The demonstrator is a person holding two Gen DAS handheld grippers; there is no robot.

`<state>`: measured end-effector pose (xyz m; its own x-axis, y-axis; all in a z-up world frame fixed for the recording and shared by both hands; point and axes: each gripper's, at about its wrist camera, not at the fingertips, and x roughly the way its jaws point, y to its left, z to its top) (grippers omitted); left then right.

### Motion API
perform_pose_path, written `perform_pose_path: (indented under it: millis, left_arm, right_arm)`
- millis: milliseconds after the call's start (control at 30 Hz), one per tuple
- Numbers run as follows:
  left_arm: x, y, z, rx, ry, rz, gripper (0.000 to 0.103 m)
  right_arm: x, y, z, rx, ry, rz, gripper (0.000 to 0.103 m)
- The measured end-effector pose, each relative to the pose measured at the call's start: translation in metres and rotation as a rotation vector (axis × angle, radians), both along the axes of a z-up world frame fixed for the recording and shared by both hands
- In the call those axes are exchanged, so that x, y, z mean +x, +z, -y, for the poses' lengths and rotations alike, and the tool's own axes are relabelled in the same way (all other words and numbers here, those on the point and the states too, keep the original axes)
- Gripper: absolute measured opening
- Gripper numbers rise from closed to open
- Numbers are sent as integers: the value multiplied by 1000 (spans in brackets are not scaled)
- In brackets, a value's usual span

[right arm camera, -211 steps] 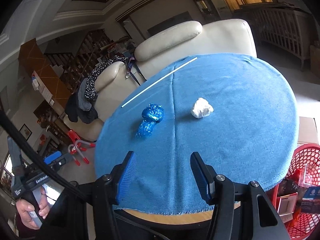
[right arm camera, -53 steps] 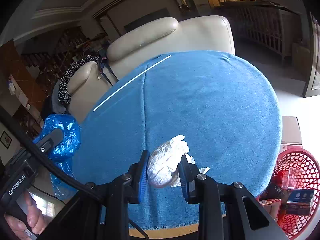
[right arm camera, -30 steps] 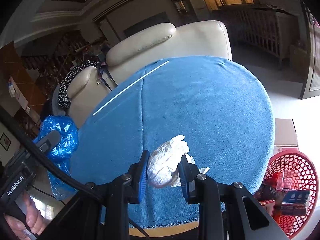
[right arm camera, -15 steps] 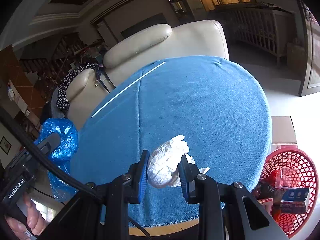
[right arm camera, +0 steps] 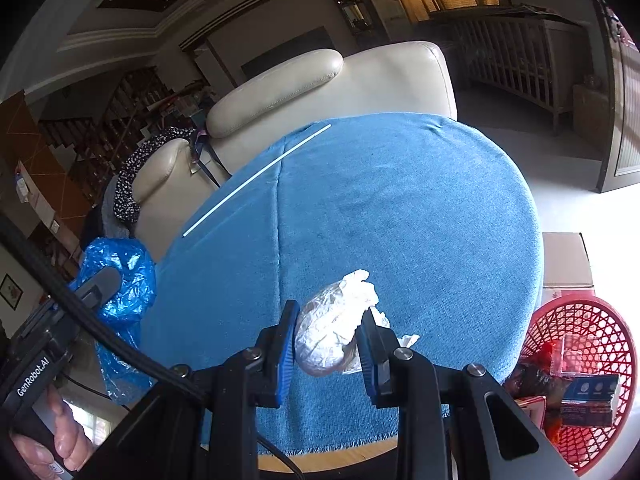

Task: Collect trash
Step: 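Hold the white tissue in the right tool while the left tool holds the blue bag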

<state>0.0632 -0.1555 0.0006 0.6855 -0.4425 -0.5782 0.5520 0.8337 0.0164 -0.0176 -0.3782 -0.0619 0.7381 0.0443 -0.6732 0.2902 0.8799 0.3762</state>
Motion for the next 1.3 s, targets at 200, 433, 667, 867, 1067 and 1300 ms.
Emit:
perform_pose_path:
  millis: [200,433,667,867,1067,1300]
  left_arm:
    - [-1,0,0,-2,0,4,52]
    - [-3,0,0,-4,-1,0,52]
    - [-3,1,1,-6,-4,2,52]
    - [-5,2,0,-7,-5,6,52]
    - [-4,3,-2,-10,-6,6,52]
    - [-4,3,-3,-13,-10,3,52]
  right_arm:
    - [-1,0,0,-1,-2,2,30]
    - [-1,1,0,-1,-4,4,30]
    - [-3,3,2,1,-12,9,30]
    - [-3,3,4,3,-14,10,30]
    - [-3,3,3,1,-15,12,30]
    - [-5,4,4,0,-17,15,30]
